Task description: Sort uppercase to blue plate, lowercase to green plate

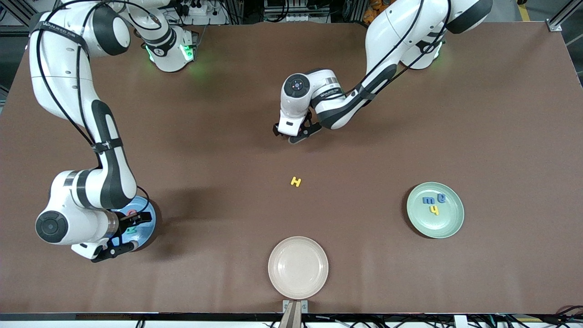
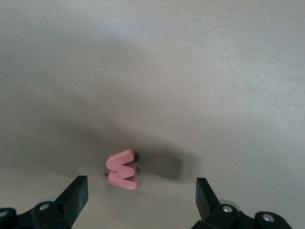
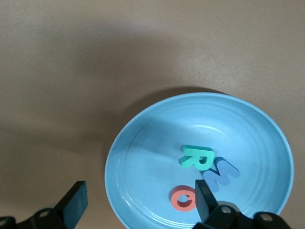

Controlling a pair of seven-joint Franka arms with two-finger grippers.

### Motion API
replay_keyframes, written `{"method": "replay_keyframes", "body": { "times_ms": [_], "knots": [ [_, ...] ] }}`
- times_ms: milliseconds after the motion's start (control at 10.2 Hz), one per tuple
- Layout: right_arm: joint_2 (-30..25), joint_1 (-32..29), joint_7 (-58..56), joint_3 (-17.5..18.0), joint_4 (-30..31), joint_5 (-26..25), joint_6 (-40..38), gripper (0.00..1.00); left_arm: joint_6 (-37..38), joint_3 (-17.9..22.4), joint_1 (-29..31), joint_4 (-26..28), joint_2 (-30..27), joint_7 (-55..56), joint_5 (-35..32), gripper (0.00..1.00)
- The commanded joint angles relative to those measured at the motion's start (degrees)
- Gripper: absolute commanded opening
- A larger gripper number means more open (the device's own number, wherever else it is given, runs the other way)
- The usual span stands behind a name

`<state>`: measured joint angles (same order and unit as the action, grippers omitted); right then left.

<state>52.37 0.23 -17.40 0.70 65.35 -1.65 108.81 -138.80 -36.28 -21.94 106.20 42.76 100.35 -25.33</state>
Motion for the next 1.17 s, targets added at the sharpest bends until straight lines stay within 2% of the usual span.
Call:
{"method": "replay_keyframes", "body": {
  "times_ms": [0,489,881,1076],
  "knots": [
    [-0.34,1.25,0.09,0.35,1.8,0.86,0.7,1.0,-1.03,-0.54,1.11,4.36,-2.94,2.4,-1.56,1.0],
    [-0.43,1.44,0.0,0.35,2.06,0.69,0.88,1.0,-1.03,-0.54,1.63,4.63,-3.04,2.4,-1.65,0.86],
    [-0.87,0.82,-0.09,0.35,5.32,0.69,5.01,1.0,-2.17,-0.54,1.55,4.54,-2.59,2.4,-1.65,0.74],
    [-0.95,0.91,-0.09,0.35,5.32,0.77,5.01,1.0,-2.35,-0.54,1.46,4.54,-2.42,2.4,-1.65,0.71]
  ]
}}
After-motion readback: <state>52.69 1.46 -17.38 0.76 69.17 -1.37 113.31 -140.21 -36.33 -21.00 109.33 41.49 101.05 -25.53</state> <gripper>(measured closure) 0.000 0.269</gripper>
